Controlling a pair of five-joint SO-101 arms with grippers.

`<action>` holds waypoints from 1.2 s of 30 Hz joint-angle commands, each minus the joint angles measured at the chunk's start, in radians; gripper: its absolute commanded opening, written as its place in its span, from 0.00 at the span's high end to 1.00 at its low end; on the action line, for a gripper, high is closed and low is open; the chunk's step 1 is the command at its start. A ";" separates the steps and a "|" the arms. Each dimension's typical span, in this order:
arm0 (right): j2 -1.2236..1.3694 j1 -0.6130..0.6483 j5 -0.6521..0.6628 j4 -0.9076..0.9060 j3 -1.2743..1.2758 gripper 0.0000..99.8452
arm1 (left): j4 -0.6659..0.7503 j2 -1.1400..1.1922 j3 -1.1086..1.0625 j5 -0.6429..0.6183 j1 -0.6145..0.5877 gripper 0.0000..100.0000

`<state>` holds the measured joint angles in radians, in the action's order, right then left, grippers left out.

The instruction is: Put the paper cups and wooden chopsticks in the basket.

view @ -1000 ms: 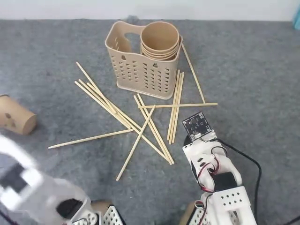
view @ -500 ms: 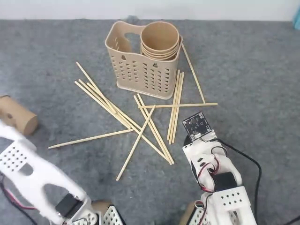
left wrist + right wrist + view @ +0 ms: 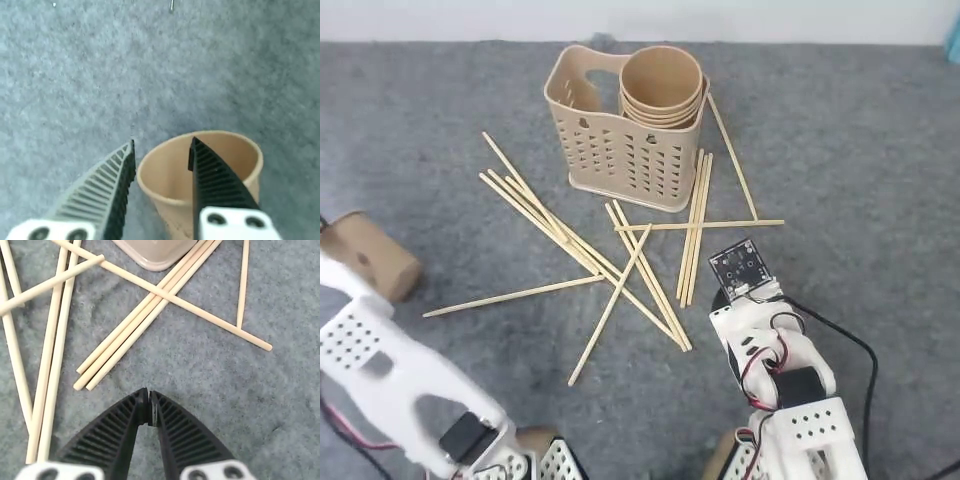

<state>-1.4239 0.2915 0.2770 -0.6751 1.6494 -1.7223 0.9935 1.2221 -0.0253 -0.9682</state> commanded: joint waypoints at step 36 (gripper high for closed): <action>-0.021 -0.005 0.066 -0.004 -0.003 0.99 | -0.008 -1.152 -1.294 0.385 0.034 0.84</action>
<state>-1.4239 0.2915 0.3230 -0.6751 1.6494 -1.7223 -0.1036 -0.1143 0.3521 -0.9221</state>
